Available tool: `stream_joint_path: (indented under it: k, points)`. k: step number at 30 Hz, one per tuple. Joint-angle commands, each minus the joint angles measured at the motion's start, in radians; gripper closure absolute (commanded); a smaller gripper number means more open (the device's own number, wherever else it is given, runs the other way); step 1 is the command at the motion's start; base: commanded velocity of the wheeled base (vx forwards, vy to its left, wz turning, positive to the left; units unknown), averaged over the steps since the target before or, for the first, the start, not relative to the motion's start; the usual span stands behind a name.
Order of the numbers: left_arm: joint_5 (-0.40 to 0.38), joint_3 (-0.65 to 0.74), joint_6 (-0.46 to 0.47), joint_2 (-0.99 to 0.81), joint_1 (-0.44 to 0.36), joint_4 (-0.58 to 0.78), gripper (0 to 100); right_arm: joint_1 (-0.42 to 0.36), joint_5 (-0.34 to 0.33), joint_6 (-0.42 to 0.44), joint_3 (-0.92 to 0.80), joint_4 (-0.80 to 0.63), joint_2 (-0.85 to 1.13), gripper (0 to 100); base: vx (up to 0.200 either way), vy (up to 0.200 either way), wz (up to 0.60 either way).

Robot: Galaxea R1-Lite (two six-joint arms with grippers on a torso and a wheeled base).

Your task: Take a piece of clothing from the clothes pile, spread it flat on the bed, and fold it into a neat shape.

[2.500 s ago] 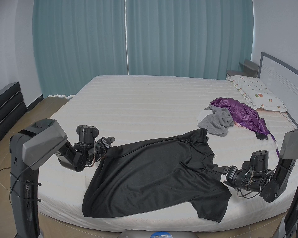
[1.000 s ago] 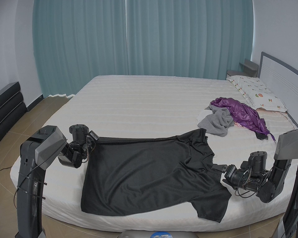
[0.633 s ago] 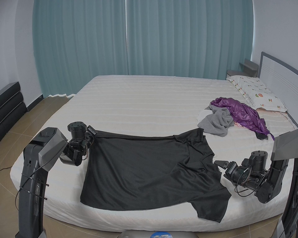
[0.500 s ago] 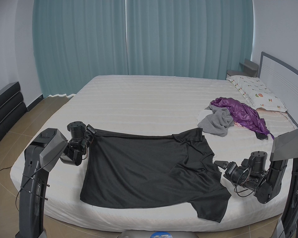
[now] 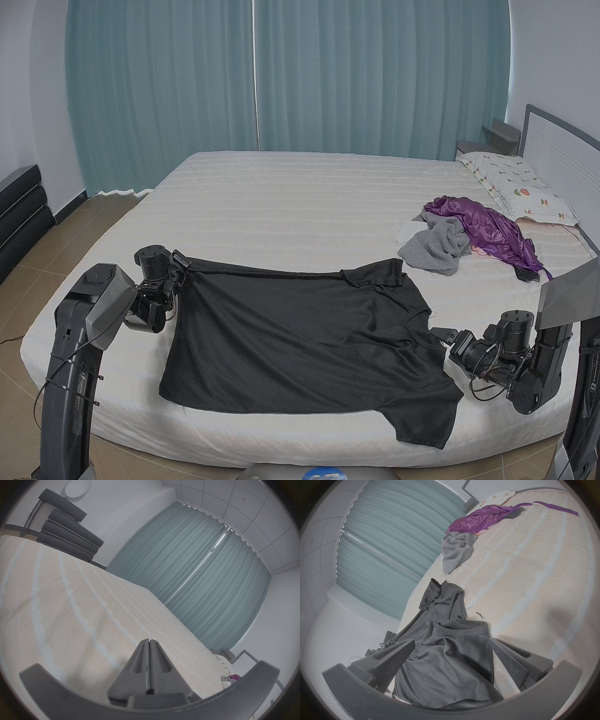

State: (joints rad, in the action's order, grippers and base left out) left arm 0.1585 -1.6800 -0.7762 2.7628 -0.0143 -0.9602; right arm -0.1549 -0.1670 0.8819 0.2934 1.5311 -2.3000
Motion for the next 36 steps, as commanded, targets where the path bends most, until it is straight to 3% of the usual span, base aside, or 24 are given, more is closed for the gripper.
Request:
stream_joint_path:
  k: [1,2,8,11,25,33,36]
  points:
    - [-0.002,0.002,0.002,0.006,-0.004,0.003,100,0.000,0.000,0.000,-0.005,0.001,-0.010,0,0.000,0.000,0.00]
    - [-0.004,0.003,0.002,0.006,-0.006,0.005,0,0.000,0.001,0.000,-0.007,0.001,-0.010,0,0.000,0.000,0.00]
    - [-0.005,0.019,0.000,-0.003,-0.007,0.031,0,0.001,0.000,0.002,-0.022,0.001,0.004,0,0.000,0.000,0.00]
    - [0.003,0.089,-0.002,-0.048,-0.006,0.031,0,0.001,0.000,0.002,-0.030,0.001,0.002,0,0.000,0.000,0.00]
    - [-0.076,0.806,-0.008,-0.562,-0.047,0.015,0,0.009,0.000,-0.004,-0.100,0.035,0.091,0,0.000,0.000,0.00]
    - [-0.100,1.043,-0.038,-0.661,-0.119,0.001,0,0.001,-0.014,-0.004,-0.128,0.035,0.116,0,0.000,0.000,0.00]
    - [-0.102,1.091,-0.057,-0.669,-0.133,0.000,0,0.000,-0.016,-0.004,-0.128,0.034,0.116,0,-0.200,0.000,0.00]
